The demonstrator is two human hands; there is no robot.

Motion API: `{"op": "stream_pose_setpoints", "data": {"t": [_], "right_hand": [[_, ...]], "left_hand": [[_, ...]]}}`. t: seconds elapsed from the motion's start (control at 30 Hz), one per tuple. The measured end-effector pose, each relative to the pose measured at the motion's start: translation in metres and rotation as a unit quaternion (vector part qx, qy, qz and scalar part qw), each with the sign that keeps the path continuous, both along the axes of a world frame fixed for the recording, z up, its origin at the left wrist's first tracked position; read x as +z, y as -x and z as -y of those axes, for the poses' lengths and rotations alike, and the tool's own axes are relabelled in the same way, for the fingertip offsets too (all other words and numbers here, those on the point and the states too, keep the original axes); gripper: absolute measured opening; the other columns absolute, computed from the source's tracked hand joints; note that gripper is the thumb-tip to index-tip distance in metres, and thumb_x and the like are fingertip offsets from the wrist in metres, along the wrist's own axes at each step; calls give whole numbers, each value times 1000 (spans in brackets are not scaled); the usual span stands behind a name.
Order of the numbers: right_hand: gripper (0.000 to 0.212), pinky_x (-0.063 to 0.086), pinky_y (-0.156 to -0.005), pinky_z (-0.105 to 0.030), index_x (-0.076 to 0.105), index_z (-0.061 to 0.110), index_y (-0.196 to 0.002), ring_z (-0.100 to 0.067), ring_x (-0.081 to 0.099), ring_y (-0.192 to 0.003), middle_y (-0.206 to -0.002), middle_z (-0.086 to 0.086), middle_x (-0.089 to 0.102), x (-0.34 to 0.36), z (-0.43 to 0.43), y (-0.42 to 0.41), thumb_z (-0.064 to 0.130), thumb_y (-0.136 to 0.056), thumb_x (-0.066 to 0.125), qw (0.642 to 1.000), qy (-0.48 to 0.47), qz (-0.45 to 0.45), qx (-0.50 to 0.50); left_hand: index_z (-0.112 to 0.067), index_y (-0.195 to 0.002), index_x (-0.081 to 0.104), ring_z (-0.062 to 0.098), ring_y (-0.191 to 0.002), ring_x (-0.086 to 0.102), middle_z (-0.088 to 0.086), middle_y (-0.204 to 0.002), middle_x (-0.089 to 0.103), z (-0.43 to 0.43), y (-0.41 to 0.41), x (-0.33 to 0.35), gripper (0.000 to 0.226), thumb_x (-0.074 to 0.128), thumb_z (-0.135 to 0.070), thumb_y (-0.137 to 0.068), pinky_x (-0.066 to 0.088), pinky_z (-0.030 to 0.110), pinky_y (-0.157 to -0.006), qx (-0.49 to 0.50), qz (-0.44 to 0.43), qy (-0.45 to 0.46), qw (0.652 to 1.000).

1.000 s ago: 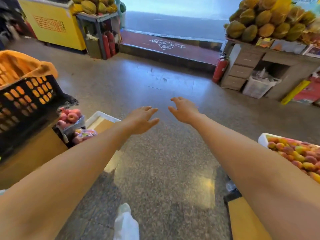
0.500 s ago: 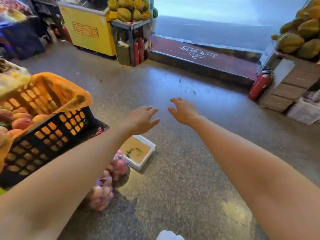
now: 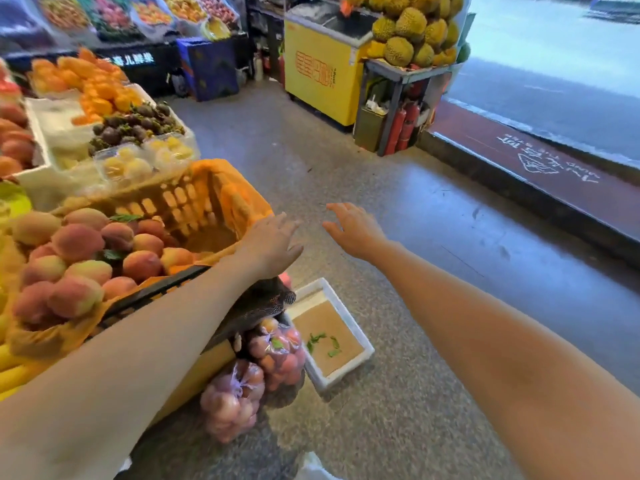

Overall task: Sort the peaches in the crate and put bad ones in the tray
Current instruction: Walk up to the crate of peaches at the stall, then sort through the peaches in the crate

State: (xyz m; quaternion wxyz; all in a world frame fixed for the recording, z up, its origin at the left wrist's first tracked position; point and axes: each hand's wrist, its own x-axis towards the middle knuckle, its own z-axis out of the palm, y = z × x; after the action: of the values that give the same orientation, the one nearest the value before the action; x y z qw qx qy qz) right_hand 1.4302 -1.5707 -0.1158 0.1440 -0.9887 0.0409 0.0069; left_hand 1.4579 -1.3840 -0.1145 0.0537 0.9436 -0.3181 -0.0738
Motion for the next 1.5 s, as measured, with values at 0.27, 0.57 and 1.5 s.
{"op": "stream_pose_setpoints", "data": {"t": [0.27, 0.57, 1.5], "right_hand": [[49, 37, -106, -45, 40, 17, -144, -32, 44, -130, -145, -10, 45, -23, -86, -96, 37, -99, 44, 993, -18, -26, 114], [31, 55, -76, -44, 63, 12, -104, -26, 62, -83, -94, -9, 66, -39, -134, -137, 33, -99, 41, 994, -5, -20, 109], [60, 52, -84, -39, 53, 16, -121, -21, 57, -101, -114, -5, 60, -63, -324, -250, 49, -76, 75, 906, -121, -161, 372]], "left_hand": [[-16, -152, 16, 26, -144, 24, 7, -158, 21, -80, -46, -26, 66, 42, -44, -98, 28, 41, -115, 79, -103, -33, 991], [-24, -143, 42, 21, -128, 47, 1, -143, 50, -115, -75, -30, 46, 45, -37, -98, 37, 32, -101, -4, -180, 7, 984], [-17, -113, 49, 30, -105, 52, 10, -111, 58, -323, -131, -36, 79, 72, -69, -59, 42, 41, -85, 339, 12, 4, 941]]}}
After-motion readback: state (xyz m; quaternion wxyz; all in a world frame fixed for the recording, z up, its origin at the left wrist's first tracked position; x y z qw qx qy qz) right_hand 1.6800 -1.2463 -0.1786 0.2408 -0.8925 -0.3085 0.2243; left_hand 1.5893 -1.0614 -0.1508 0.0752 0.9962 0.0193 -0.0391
